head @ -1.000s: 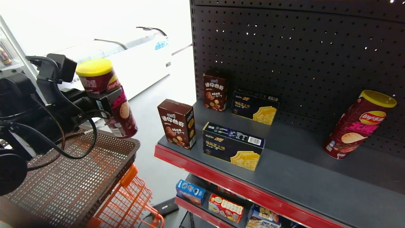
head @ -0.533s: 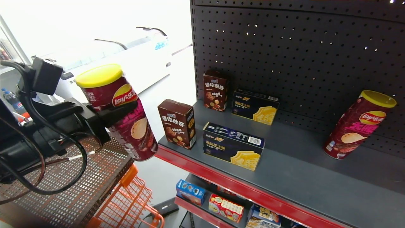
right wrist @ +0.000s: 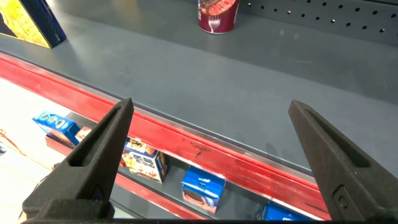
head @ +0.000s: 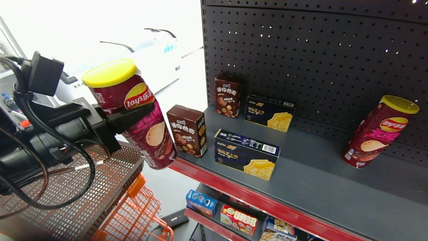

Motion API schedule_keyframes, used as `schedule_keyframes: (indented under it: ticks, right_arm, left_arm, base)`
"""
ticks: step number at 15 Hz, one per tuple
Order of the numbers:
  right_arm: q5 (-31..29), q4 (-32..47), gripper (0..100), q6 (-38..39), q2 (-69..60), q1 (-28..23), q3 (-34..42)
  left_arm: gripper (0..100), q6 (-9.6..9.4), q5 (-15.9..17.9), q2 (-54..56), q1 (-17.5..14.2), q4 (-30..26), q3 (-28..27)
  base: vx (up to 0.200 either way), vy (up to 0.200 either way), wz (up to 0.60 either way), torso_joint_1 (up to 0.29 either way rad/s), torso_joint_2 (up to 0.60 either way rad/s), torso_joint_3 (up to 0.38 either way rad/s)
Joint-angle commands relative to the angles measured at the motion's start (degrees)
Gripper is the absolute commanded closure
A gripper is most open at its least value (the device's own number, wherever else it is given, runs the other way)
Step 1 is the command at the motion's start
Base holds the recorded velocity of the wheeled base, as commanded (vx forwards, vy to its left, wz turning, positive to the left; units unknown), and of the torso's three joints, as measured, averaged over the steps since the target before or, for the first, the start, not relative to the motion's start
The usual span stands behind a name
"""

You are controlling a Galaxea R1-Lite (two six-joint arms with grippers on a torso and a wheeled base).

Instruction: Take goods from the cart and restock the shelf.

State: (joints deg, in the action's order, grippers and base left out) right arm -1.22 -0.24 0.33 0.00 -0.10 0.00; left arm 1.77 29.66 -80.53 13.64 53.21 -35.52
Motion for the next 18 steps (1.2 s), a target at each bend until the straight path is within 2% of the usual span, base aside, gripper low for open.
schedule_keyframes:
  ticks: [1,2,3,8,10,13,15,18]
  right_arm:
    - [0.0,0.0,0,0.0,0.1,0.0,0.0]
    - [0.5,0.1,0,-0.2,0.1,0.1,0.0]
    - [0.6,0.1,0,-0.2,0.1,0.0,0.0]
    - [0.6,0.1,0,-0.2,0.1,0.1,0.0]
    - [0.6,0.0,0,-0.2,0.1,0.1,0.0]
    - [0.6,0.0,0,-0.2,0.1,0.1,0.0]
    - [0.6,0.1,0,-0.2,0.1,0.1,0.0]
    - [0.6,0.1,0,-0.2,0.1,0.1,0.0]
  left_arm:
    - [100,-0.01,0.6,-0.4,0.6,0.1,0.5]
    - [100,-0.27,4.0,-0.6,2.9,0.6,1.5]
    - [100,-0.27,4.3,-0.6,3.4,0.7,1.7]
    - [100,-0.19,9.9,-0.4,3.6,2.2,2.7]
    - [100,-0.10,14.4,-0.2,3.4,1.7,3.5]
    - [100,0.87,15.6,0.2,3.1,1.7,4.1]
    - [100,0.87,15.7,0.4,3.1,1.7,3.9]
    - [100,0.87,17.8,0.5,3.4,1.7,3.3]
  base:
    - [0.000,0.000,0.00,0.000,0.00,0.000]
    - [0.000,0.000,0.00,0.000,0.00,0.000]
    - [0.000,0.000,0.00,0.000,0.00,0.000]
    - [0.000,0.000,0.00,0.000,0.00,0.000]
    - [0.000,0.000,0.00,0.000,0.00,0.000]
    - [0.000,0.000,0.00,0.000,0.00,0.000]
    - [0.000,0.000,0.00,0.000,0.00,0.000]
    - [0.000,0.000,0.00,0.000,0.00,0.000]
